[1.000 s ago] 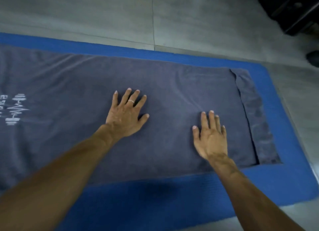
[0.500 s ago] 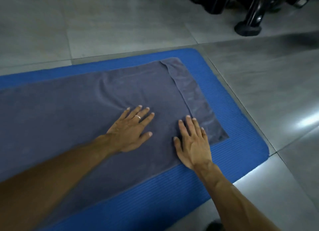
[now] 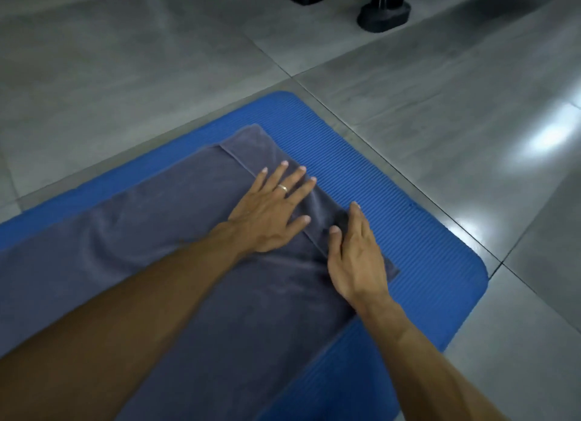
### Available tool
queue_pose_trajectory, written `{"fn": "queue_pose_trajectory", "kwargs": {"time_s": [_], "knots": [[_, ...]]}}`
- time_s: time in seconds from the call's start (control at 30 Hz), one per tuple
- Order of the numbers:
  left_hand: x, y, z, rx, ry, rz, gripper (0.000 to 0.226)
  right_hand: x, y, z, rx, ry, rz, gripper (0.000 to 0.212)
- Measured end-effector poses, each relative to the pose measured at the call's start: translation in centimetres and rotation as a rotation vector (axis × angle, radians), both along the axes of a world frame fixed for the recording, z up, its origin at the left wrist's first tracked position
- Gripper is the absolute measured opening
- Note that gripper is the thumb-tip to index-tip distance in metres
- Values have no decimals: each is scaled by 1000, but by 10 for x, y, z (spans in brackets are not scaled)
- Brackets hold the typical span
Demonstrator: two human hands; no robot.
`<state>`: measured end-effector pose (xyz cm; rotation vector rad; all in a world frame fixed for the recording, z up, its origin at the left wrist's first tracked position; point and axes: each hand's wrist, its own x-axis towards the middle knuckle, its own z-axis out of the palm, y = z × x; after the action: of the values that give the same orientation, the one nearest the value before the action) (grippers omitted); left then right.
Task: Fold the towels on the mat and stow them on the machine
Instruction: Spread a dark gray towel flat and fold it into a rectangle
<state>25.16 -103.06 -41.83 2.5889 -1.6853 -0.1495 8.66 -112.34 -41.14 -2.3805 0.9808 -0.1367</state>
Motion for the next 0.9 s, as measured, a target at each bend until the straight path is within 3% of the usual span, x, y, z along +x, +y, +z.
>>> {"fn": "queue_pose_trajectory", "kwargs": {"time_s": [0.17,0.27,0.37,0.5,0.67,0.8,0.9], "knots": [[31,13,-17,202,26,80,77,-21,-1,-20,-157,330,61,79],[39,20,-6,58,-21,83,69,-28,3,-14,-81,253,-87,82],[57,-8,0,-110,-71,127,53,-10,-11,5,-71,107,-239,62],[90,-51,-3,40,-69,158,68,10,-38,17,-89,314,-132,33],[112,-54,11,31,-142,-84,27,4,-42,16,-22,257,-129,29],[115,-63,19,33,-184,-67,37,-2,-47,16,-8,194,-163,37],[95,-67,10,-114,-107,-29,56,2,-42,10,-144,166,-178,34]]}}
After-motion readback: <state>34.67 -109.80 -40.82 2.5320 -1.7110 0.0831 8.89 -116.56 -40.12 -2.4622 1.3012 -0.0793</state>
